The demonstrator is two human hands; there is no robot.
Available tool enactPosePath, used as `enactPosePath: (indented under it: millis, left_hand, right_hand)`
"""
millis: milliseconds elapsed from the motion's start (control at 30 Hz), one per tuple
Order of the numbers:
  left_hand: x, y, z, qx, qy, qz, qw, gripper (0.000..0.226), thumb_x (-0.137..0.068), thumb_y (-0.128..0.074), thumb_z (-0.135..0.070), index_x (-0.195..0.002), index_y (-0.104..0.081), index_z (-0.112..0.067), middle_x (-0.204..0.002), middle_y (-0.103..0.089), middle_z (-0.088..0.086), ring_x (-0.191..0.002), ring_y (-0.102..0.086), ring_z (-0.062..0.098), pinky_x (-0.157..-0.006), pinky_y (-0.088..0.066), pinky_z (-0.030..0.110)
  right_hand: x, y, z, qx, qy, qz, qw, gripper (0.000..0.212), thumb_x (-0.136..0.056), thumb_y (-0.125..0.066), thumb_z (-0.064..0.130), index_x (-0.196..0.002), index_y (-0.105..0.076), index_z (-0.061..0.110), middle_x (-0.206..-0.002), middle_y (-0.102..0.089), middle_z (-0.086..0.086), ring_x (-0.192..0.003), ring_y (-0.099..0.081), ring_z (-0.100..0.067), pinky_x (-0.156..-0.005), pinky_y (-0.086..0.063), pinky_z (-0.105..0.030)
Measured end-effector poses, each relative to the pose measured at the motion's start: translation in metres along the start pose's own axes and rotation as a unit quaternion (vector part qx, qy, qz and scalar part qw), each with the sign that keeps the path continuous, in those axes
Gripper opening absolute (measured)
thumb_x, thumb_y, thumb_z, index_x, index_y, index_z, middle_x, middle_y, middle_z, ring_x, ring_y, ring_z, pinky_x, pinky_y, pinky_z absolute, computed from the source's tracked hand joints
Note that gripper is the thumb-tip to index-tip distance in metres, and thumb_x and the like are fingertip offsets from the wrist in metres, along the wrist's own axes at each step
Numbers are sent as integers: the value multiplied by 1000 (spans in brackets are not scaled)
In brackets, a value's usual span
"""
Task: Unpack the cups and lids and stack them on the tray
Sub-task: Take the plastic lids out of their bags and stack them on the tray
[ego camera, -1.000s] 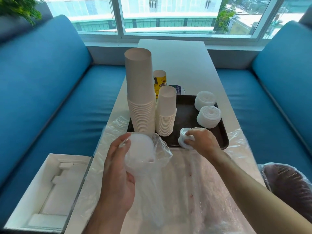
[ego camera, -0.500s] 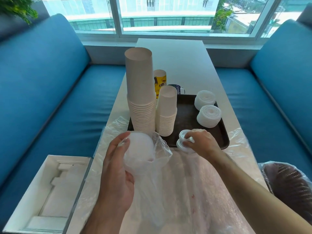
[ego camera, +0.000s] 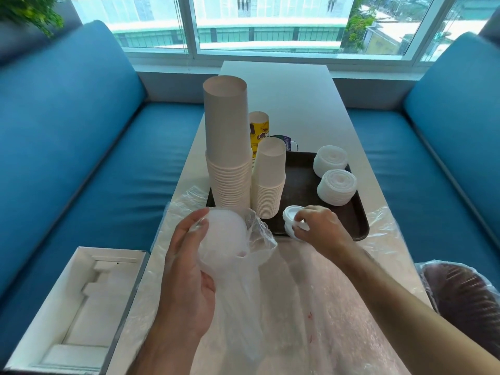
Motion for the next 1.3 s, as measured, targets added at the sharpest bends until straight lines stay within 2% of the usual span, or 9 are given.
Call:
enactPosePath:
  millis: [167,300,400,500,667,967,1100,1167,1300]
  left_hand:
    - [1,-3,1,-3,2,2,1000,24,-97,-58,-31,-115,-71,-38,-134,-63,-3,-127,-57,26,-91,-53,44]
    - [3,-4,-1,5,10,6,1000,23,-96,-58,-30,-113,-72,-37,-132,-64,-2,-123,-60,25,-77,-57,38]
    - [3,-3,-2,-1,6,0,1000,24,-97,-58,-32,-115,-71,-39,-132,-64,-4,-125,-59,25,-81,-56,40]
    - [4,-4,-3,9,14,-6,1000,24,-97,-57,-31,-115,-71,-37,-130,-64,-4,-120,-61,23,-67,-59,33]
    - [3,-1,-2,4,9,-4,1000,24,-98,-56,-31,-113,-72,-39,-129,-65,-4,-122,-60,24,-84,-56,41]
    - [4,-4,-2,8,13,-3,1000,24,-98,-56,-29,-112,-73,-38,-130,-65,-3,-120,-61,25,-71,-58,36]
    - [6,-7,-1,15,13,-2,1000,23,-97,-56,-27,-110,-73,-35,-128,-66,-2,-117,-63,24,-63,-58,32]
    - [6,-8,0,15,11,1,1000,23,-96,-57,-26,-108,-74,-35,-123,-68,-5,-115,-64,22,-66,-60,35]
    - [7,-8,0,-10,-10,10,1000,23,-96,-59,-25,-105,-75,-39,-114,-70,-16,-120,-61,21,-95,-55,54]
  right_hand:
    - [-2,-12,-9,35,-8,16,999,20,-90,-69,21,-98,-76,4,-108,-72,-11,-100,-64,-29,-87,-53,-39]
    - [-11,-13,-22,44,-35,18,998,21,-91,-69,24,-95,-76,5,-107,-71,-11,-98,-65,-30,-86,-54,-41]
    - [-15,-8,-27,46,-39,0,998,21,-91,-72,24,-98,-76,5,-105,-70,-9,-96,-66,-28,-85,-55,-39]
    - [-18,-5,-30,46,-52,-13,997,19,-89,-73,23,-98,-75,6,-102,-70,-8,-93,-66,-27,-81,-55,-36]
    - [-16,-11,-31,53,-56,7,997,20,-87,-72,29,-90,-72,9,-95,-68,-6,-86,-65,-26,-76,-56,-40]
    - [-12,-14,-21,40,-43,30,998,30,-81,-74,21,-110,-75,19,-113,-72,-7,-104,-65,-27,-88,-53,-37]
    - [-12,-7,-16,39,-35,41,998,28,-85,-73,29,-111,-77,17,-118,-72,-6,-107,-66,-24,-92,-52,-34]
    - [-11,7,-4,-2,-21,19,1000,24,-89,-73,29,-109,-77,17,-115,-72,-2,-104,-66,-19,-91,-51,-30]
    - [11,62,52,-219,24,-111,969,19,-89,-75,16,-107,-76,20,-105,-72,8,-90,-68,-8,-84,-58,-29]
Point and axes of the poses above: each hand's wrist, its own x-axis away from the middle knuckle, its own y-axis out of the back of the hand, z = x × y, the point moved 6 cm from there along -x, towards the middle knuckle
